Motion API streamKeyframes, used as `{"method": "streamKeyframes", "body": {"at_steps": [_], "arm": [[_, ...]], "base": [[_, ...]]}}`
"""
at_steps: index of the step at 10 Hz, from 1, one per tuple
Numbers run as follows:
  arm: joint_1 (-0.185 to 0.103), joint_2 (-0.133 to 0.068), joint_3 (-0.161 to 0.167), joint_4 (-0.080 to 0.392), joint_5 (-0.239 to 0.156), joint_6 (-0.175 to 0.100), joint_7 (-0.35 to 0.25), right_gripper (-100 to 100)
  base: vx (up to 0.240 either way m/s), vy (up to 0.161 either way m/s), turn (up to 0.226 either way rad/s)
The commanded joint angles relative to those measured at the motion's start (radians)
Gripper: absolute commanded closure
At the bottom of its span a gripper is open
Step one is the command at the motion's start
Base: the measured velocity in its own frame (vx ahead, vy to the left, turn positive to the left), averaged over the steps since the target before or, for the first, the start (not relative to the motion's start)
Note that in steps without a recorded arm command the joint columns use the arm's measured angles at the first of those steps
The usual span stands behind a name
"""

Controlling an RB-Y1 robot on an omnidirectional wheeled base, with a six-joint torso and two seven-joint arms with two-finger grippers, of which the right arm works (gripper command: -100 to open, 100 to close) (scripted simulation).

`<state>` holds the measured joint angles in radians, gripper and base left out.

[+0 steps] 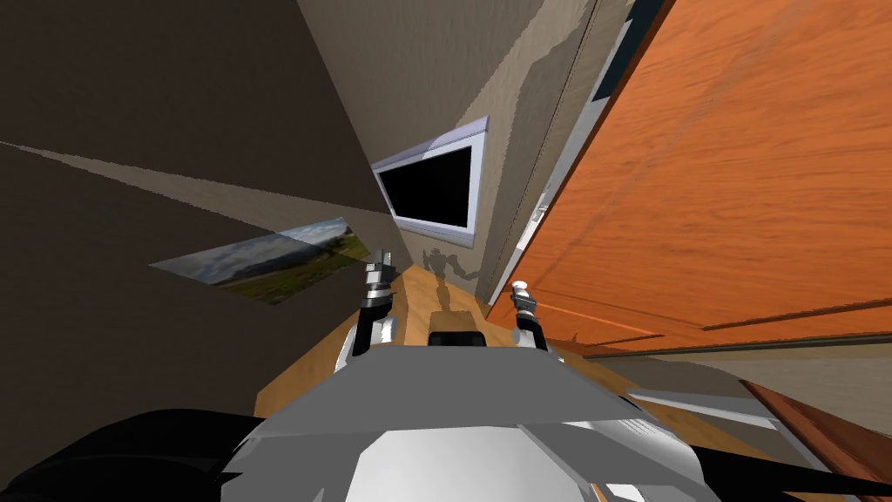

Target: Pull the door open

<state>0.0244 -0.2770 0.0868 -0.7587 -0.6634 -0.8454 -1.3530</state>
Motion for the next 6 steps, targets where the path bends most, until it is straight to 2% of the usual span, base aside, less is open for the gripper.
{"method": "streamKeyframes", "body": {"at_steps": [1,4,5,6], "arm": [[0.001,0.006,0.004,0.000,0.001,0.002,0.000,100],[0.001,0.006,0.004,0.000,0.001,0.002,0.000,100],[0.010,-0.010,0.018,-0.002,0.005,0.001,-0.021,100],[0.013,-0.014,0.024,-0.003,0.007,-0.001,-0.029,100]], "base": [[-0.034,0.001,0.023],[-0.011,0.003,-0.001],[-0.118,-0.004,0.090],[-0.213,-0.015,0.116]]}}
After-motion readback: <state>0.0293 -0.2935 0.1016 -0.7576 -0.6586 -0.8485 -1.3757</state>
